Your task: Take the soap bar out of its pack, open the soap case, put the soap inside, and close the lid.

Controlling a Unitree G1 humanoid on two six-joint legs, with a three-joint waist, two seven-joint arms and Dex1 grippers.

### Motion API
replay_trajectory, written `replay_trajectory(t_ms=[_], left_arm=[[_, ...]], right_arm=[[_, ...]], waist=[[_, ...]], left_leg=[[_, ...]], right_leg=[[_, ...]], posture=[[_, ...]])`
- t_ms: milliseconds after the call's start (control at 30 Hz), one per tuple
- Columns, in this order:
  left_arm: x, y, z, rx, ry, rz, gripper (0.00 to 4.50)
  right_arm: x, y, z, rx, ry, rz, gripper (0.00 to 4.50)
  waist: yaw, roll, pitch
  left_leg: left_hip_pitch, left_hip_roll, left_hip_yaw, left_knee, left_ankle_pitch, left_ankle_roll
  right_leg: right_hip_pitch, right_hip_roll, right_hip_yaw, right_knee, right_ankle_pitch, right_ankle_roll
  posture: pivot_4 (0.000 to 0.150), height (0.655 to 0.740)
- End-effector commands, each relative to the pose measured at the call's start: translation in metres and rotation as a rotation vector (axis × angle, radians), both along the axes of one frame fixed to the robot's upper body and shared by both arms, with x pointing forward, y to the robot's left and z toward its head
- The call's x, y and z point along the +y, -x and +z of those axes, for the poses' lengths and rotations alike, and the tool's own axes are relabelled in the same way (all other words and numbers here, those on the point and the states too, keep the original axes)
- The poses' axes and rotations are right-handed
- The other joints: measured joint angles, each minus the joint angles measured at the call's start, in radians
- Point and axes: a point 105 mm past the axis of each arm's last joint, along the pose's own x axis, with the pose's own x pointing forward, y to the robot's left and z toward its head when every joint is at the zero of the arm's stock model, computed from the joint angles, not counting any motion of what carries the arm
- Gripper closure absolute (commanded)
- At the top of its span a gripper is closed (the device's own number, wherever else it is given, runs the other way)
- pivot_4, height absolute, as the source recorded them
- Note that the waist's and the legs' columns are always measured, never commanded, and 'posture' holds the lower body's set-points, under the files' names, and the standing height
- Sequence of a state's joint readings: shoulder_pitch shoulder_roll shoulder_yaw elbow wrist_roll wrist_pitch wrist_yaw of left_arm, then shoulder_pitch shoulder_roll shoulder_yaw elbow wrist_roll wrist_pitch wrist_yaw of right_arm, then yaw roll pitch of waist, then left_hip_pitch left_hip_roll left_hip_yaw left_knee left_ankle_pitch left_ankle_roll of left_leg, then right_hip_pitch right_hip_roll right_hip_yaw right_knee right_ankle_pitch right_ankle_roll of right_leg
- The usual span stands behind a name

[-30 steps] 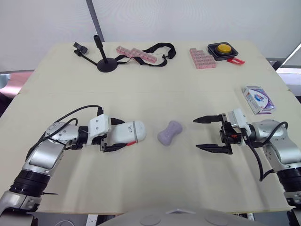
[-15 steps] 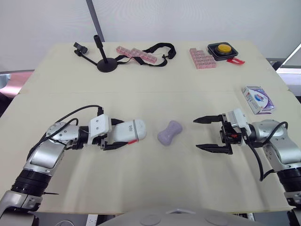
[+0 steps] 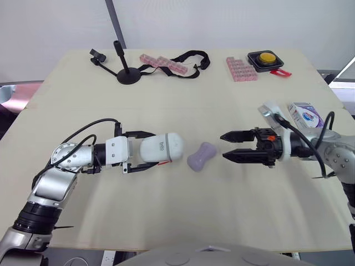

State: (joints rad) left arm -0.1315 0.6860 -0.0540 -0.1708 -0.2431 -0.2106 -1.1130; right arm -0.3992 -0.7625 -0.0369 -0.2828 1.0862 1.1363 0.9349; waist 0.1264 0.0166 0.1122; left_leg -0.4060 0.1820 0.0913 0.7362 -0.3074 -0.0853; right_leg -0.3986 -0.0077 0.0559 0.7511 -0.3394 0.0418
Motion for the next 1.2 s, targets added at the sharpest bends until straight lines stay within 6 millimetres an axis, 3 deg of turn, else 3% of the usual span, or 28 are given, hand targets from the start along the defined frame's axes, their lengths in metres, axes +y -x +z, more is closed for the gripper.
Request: replay_trajectory(t_ms=[33,233,433,1000,1033,1200], left_arm=[[-0.018,0.006,0.022,-0.133,0.024,-0.067,1.02],[-0.037,0.011,0.027,-0.204,0.032,-0.109,1.02],[-0.040,0.008,0.025,-0.237,0.016,-0.101,1.02],[-0.042,0.003,0.025,-0.252,0.026,-0.067,1.02],[-0.042,0.002,0.025,-0.251,0.027,-0.065,1.02],[-0.042,0.002,0.024,-0.248,0.027,-0.060,1.02]], right_arm=[[0.006,-0.004,0.008,0.096,-0.019,-0.045,0.00],[0.027,-0.007,0.008,0.193,-0.057,-0.055,0.00],[0.041,-0.004,0.011,0.244,-0.088,-0.041,0.00],[0.050,-0.004,0.011,0.277,-0.083,-0.067,0.00],[0.050,-0.003,0.011,0.276,-0.079,-0.061,0.54],[0.047,-0.004,0.013,0.281,-0.079,-0.058,2.15]], waist=[[0.007,0.000,0.000],[0.011,0.000,0.000],[0.010,0.000,0.000],[0.011,0.000,0.000],[0.011,0.000,0.000],[0.011,0.000,0.000]], left_leg=[[0.000,0.000,0.000,0.000,0.000,0.000],[0.000,0.000,0.000,0.000,0.000,-0.001],[-0.001,0.000,0.000,0.000,0.001,-0.001],[-0.002,0.000,0.000,0.000,0.001,-0.001],[-0.002,0.000,0.000,0.000,0.001,-0.001],[-0.002,0.000,0.000,0.000,0.001,-0.001]], right_leg=[[0.000,0.000,0.000,0.001,0.000,0.000],[-0.001,0.000,-0.001,0.002,0.000,0.000],[-0.002,0.000,-0.001,0.002,0.000,0.000],[-0.002,0.000,-0.004,0.001,0.000,0.000],[-0.002,0.000,-0.005,0.001,0.000,0.000],[-0.002,0.001,-0.005,0.001,0.000,0.000]], posture=[[0.150,0.7096],[0.150,0.7096],[0.150,0.7096],[0.150,0.7096],[0.150,0.7096],[0.150,0.7096]])
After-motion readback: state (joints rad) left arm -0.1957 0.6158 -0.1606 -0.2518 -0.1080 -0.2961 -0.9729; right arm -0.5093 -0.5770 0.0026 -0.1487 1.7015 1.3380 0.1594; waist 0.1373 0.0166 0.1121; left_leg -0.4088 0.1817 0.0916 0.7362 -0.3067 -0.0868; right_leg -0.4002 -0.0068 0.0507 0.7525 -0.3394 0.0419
